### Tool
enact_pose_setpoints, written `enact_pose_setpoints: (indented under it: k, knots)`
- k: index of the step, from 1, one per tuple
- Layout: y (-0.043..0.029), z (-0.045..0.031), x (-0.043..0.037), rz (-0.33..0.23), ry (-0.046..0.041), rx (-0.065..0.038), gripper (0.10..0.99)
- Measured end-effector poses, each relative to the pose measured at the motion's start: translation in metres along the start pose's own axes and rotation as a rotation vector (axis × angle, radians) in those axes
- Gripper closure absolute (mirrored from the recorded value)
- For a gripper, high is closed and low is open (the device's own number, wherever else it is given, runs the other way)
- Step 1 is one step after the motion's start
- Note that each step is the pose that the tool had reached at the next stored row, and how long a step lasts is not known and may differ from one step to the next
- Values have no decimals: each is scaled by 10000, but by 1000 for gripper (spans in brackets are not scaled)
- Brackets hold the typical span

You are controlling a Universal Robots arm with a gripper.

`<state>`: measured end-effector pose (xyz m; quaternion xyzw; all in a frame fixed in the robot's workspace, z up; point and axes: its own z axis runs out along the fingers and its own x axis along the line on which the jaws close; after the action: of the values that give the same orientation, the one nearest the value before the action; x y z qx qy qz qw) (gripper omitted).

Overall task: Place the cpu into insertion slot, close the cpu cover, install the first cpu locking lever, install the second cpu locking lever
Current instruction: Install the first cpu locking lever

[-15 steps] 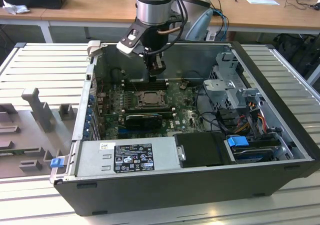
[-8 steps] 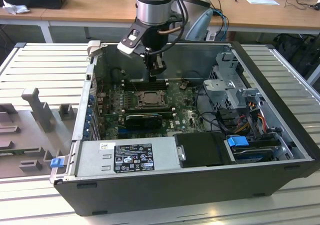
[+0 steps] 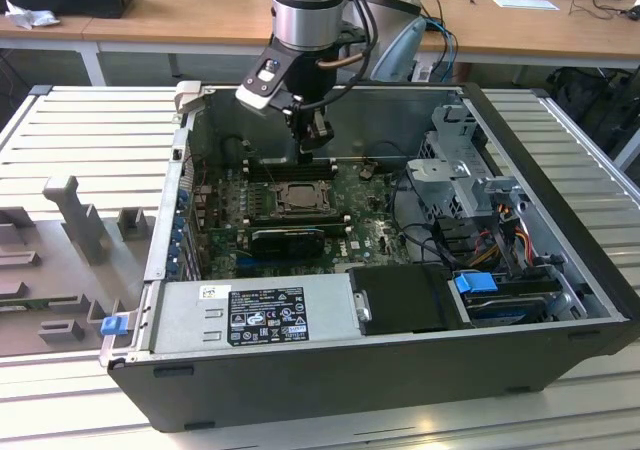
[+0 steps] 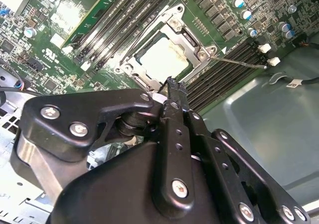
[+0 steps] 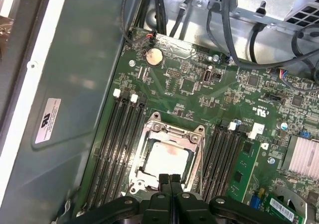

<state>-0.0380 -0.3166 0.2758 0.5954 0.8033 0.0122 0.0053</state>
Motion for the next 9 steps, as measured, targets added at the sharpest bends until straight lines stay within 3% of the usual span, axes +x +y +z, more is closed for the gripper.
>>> enact_pose_setpoints:
  k: [9]
  knots:
    - [0, 0, 0, -289, 8, 2, 980]
